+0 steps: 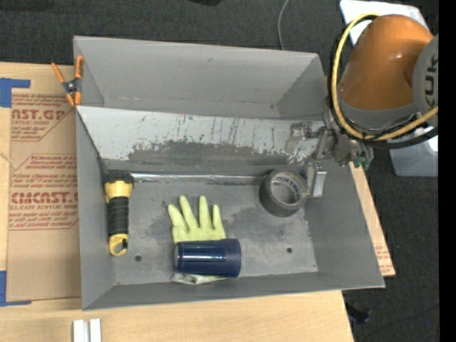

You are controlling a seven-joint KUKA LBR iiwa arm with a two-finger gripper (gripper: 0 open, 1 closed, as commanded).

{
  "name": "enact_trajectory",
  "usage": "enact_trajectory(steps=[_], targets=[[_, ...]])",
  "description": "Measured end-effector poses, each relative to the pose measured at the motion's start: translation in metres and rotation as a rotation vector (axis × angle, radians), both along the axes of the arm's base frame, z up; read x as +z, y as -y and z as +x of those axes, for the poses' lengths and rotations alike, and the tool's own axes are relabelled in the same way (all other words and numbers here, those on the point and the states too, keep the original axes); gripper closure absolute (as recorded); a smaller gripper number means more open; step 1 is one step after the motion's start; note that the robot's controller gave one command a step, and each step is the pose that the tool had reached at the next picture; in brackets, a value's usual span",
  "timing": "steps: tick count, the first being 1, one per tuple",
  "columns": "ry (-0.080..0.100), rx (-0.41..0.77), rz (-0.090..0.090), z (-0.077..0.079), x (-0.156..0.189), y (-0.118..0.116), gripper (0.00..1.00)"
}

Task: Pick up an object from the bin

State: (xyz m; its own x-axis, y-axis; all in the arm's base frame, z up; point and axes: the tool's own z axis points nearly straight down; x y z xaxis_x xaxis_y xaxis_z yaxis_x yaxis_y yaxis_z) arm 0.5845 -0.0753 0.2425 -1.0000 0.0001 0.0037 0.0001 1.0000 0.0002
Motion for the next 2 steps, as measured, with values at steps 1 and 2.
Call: enact_trajectory(steps=[1, 2], targets=[[0.007, 0.001, -0.001, 0.001, 0.003, 0.000, 0.00], [0.012, 0.091, -0.002, 0.004, -0.055, -0.001, 0.00]])
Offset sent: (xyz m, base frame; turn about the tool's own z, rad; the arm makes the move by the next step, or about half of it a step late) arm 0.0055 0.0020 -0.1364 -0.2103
